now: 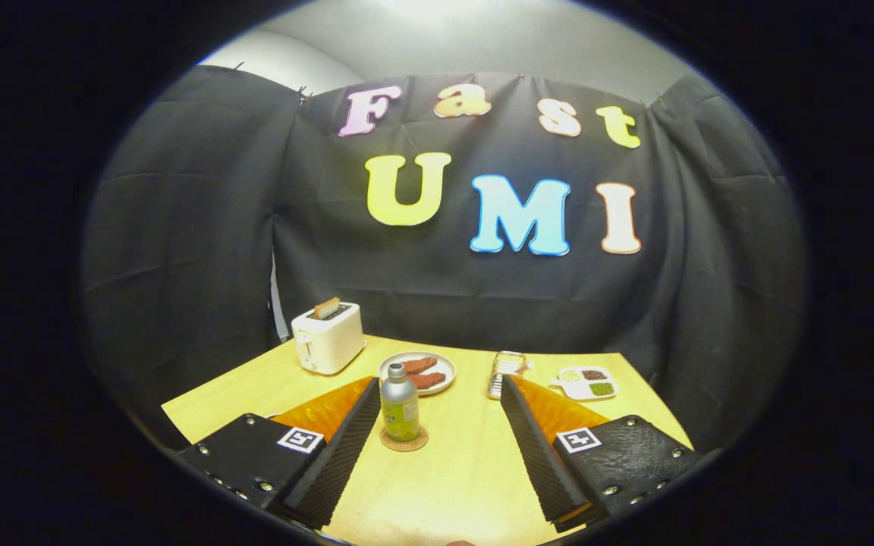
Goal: Take the bottle from table, then pour the juice into the cup, finally place the bottle on the coaster
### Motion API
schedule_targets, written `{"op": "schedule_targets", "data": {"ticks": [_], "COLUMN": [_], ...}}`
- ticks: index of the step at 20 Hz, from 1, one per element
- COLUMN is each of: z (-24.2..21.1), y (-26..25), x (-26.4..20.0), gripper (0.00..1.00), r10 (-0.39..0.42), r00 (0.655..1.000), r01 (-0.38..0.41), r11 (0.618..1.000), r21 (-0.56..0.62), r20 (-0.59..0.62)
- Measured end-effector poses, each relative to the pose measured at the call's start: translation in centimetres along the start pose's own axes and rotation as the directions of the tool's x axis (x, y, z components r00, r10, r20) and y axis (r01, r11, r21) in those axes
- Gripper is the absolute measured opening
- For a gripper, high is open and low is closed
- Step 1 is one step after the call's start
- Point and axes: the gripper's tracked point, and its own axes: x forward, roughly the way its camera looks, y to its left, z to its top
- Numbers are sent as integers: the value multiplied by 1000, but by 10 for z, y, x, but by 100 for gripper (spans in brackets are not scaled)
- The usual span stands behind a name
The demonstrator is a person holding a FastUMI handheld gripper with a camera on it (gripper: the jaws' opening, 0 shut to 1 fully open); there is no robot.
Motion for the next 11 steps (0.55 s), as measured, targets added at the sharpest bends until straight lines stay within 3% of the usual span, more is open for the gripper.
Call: {"op": "schedule_targets", "data": {"ticks": [4,11], "z": [33,24], "y": [-13,-18], "x": [-28,-49], "gripper": [96,96], "r10": [-46,-67], "r00": [993,988], "r01": [47,76], "r11": [999,996], "r21": [-5,-55], "r20": [107,141]}}
